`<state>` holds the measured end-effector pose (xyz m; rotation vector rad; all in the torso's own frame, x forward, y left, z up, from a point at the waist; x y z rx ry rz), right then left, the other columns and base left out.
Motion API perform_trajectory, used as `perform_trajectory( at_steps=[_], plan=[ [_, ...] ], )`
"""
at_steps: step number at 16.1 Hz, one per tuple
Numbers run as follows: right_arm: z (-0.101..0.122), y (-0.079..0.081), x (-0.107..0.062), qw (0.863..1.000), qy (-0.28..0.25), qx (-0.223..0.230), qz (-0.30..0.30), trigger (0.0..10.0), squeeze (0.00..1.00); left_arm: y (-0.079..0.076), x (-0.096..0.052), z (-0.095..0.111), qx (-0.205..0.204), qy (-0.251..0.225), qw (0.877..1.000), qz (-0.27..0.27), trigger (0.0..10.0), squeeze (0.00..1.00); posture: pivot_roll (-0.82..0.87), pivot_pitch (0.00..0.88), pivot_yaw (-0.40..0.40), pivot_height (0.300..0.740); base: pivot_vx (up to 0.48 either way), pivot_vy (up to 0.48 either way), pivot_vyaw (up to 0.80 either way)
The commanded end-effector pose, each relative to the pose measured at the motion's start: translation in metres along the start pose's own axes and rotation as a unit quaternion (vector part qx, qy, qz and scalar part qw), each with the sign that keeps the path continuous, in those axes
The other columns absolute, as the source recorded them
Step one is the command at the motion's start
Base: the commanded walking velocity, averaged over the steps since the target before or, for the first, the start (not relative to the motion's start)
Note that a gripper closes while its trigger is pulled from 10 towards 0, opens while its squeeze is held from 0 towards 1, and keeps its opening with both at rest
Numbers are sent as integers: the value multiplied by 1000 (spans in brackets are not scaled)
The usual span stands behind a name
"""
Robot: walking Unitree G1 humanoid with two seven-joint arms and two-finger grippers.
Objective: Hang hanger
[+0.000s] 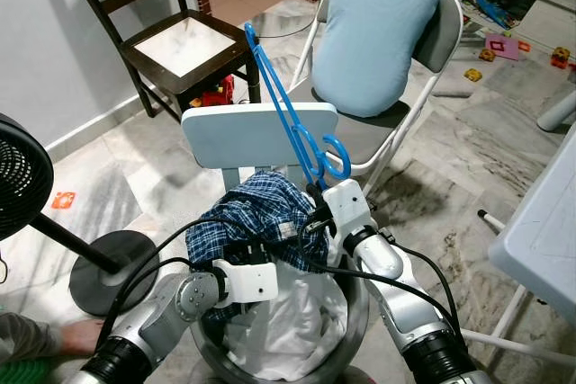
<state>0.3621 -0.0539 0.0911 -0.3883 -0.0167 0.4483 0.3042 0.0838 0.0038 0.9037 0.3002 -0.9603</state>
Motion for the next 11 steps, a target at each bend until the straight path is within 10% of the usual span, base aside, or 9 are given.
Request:
perform_trajectory(
  at_steps=[1, 11],
  plan=[
    [-2, 0, -2, 1000, 3, 4, -6, 10000, 0, -2, 1, 0, 3, -4, 1000, -5, 0, 0, 9, 184, -21, 740, 0, 0, 0],
    [-2, -1, 0, 1000, 4, 1, -5, 10000, 0, 10, 3, 12, -5, -41, 998, 45, 0, 0, 21, 177, -29, 740, 0, 0, 0]
  ],
)
Point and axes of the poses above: a point about 5 cm out from each wrist's last joint towards the gripper, its own x axis pointing out of the wrist towards the gripper, its own z axis along the axis of the wrist's last joint, y = z × x, the point moved 6 cm from there along x, pointing out of the wrist towards the gripper, and after that the axes turned 9 degrees about -x, right-handed, at the moved point
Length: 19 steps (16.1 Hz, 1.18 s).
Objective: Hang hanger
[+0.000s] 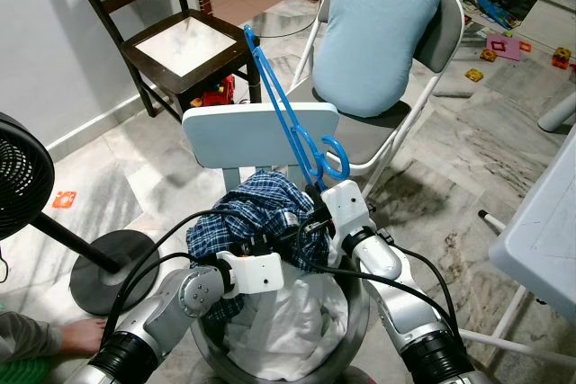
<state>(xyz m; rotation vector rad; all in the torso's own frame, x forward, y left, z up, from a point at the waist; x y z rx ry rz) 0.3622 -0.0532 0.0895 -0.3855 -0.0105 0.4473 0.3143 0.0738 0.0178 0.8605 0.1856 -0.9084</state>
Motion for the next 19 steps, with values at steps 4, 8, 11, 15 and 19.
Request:
perform_trajectory(
  at_steps=[4, 8, 11, 15, 19],
  plan=[
    [-1, -3, 0, 1000, 1, -2, -4, 10000, 0, -4, -1, -3, -5, 1, 1000, 3, 0, 0, 20, 175, -32, 740, 0, 0, 0],
    [-1, -3, 1, 1000, 0, -2, -4, 10000, 0, 0, -1, 0, -13, -2, 999, 31, 0, 0, 24, 170, -34, 740, 0, 0, 0],
    [-1, -3, 2, 1000, 0, -2, -4, 10000, 0, 10, -5, 0, -34, -5, 996, 77, 0, 0, 35, 162, -37, 740, 0, 0, 0],
    [4, -2, 9, 1000, -6, -2, 1, 10000, 0, 40, -25, 14, -41, -53, 978, 200, 0, 0, 62, 144, -50, 740, 0, 0, 0],
    [7, 0, 15, 1000, -11, -3, 8, 10000, 0, 57, -47, 36, -14, -109, 953, 281, 0, 0, 91, 132, -74, 740, 0, 0, 0]
  ],
)
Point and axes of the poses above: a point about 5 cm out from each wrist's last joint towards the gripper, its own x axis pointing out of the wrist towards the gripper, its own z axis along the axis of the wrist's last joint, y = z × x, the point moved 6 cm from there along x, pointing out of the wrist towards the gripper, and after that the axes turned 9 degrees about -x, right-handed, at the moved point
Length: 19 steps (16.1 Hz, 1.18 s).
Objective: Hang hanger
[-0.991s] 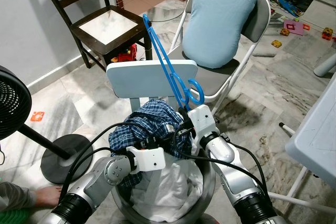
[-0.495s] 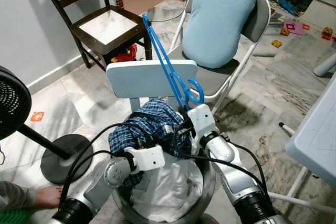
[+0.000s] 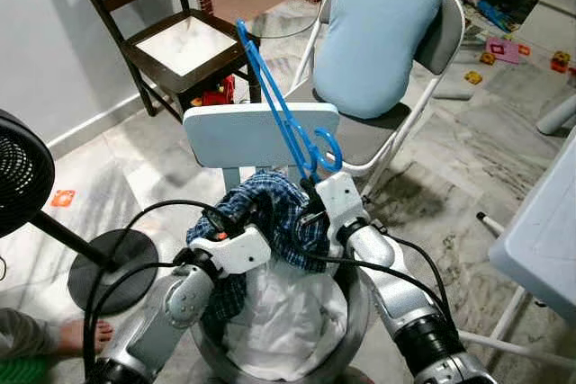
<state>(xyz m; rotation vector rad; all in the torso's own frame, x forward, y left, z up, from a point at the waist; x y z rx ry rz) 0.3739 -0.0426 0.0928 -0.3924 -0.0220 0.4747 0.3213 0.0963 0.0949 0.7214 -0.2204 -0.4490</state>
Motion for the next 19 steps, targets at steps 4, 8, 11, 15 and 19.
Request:
perform_trajectory(
  at_steps=[4, 8, 11, 15, 19],
  plan=[
    [3, 3, 6, 1000, -8, 2, 9, 10000, 0, 37, -18, 59, 38, -137, 985, 102, 0, 0, 114, 125, -98, 740, 0, 0, 0],
    [6, 0, 8, 1000, -15, 2, 3, 10000, 0, 58, -31, 72, 36, -153, 976, 151, 0, 0, 112, 120, -101, 740, 0, 0, 0],
    [8, -18, 6, 999, -24, 19, -36, 10000, 0, 74, -34, 53, -63, -96, 974, 193, 0, 0, 105, 113, -93, 740, 0, 0, 0],
    [4, -38, 1, 994, -23, 56, -86, 10000, 0, 84, -37, 41, -95, -74, 970, 212, 0, 0, 102, 95, -82, 740, 0, 0, 0],
    [6, -58, -7, 988, -37, 72, -130, 10000, 0, 80, -39, 27, -136, -46, 965, 220, 392, 0, 92, 62, -69, 740, 0, 0, 0]
  ],
)
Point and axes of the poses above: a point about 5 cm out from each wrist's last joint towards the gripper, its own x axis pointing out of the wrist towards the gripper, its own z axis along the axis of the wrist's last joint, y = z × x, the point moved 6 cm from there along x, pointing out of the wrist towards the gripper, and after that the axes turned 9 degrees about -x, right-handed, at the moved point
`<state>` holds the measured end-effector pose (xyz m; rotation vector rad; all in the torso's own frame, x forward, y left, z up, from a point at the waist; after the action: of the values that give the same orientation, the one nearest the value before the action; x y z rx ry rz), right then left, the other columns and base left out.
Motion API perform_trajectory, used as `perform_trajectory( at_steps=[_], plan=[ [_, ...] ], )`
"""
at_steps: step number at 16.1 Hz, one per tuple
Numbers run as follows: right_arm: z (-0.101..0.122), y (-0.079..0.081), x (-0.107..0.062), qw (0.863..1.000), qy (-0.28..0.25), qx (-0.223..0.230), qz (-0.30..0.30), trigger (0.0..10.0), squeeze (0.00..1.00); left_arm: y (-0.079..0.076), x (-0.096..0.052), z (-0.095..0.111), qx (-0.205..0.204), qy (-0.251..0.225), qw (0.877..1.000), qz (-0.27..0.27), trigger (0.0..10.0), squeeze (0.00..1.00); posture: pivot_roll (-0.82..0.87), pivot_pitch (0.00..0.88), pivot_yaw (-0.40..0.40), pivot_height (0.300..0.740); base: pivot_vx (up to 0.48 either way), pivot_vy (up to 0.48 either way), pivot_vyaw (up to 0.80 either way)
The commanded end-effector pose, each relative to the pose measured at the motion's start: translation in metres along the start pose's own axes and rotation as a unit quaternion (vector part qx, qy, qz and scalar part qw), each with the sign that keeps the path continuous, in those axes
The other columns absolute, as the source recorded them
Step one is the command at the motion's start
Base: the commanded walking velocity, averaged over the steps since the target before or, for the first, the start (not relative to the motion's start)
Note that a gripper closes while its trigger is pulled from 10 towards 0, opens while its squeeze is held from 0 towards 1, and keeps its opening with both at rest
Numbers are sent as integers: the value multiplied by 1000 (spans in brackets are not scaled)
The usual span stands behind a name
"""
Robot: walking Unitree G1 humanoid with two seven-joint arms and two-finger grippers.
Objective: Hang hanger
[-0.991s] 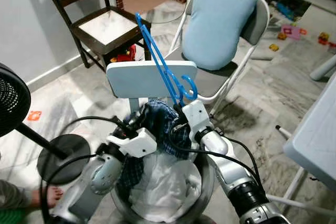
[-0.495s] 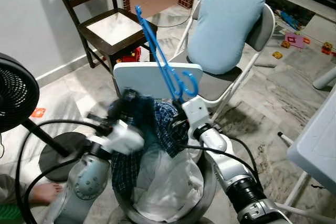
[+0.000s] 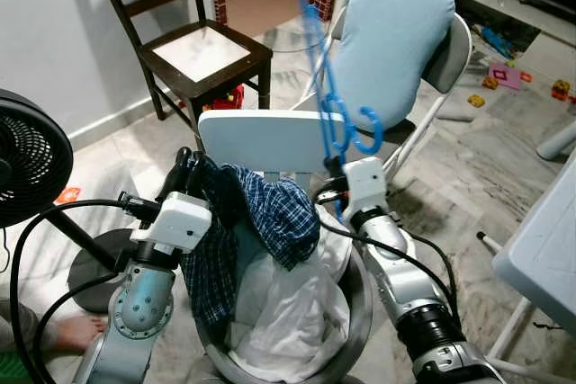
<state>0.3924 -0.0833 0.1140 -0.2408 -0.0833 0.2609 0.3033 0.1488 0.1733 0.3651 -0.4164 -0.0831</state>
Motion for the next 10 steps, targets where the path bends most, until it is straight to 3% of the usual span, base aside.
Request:
perform_trajectory(
  at_steps=[1, 2, 3, 4, 10],
  plan=[
    [4, -13, -3, 1000, -11, 8, -22, 10000, 0, 1, -3, -10, -15, 25, 1000, 10, 3765, 0, 89, 54, -68, 740, 0, 0, 0],
    [2, -19, -5, 999, -11, 13, -28, 10000, 0, 1, -3, -17, -24, 40, 999, 21, 4353, 0, 85, 42, -64, 740, 0, 0, 0],
    [0, -22, -7, 999, -9, 12, -32, 10000, 0, 0, -3, -19, -28, 45, 998, 22, 5922, 0, 85, 39, -64, 740, 0, 0, 0],
    [-4, -26, -10, 999, -3, 13, -37, 10000, 0, -2, -2, -21, -39, 49, 998, 21, 9804, 0, 82, 28, -62, 740, 0, 0, 0],
    [-8, -28, -17, 999, 0, 18, -36, 10000, 0, -5, 2, -22, -75, 56, 995, 20, 10000, 0, 75, 22, -62, 740, 0, 0, 0]
  ],
)
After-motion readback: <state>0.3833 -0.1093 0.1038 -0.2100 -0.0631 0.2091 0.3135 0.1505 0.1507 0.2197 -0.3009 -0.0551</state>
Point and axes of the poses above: a point about 5 cm out from each wrist's last joint towards the gripper, its own x axis pointing out of the wrist towards the gripper, its own z axis along the axis of the wrist's last joint, y = z × x, the point moved 6 cm from there along x, pointing out of the wrist towards the gripper, and after that the axes turned 9 degrees about -x, right-handed, at the moved point
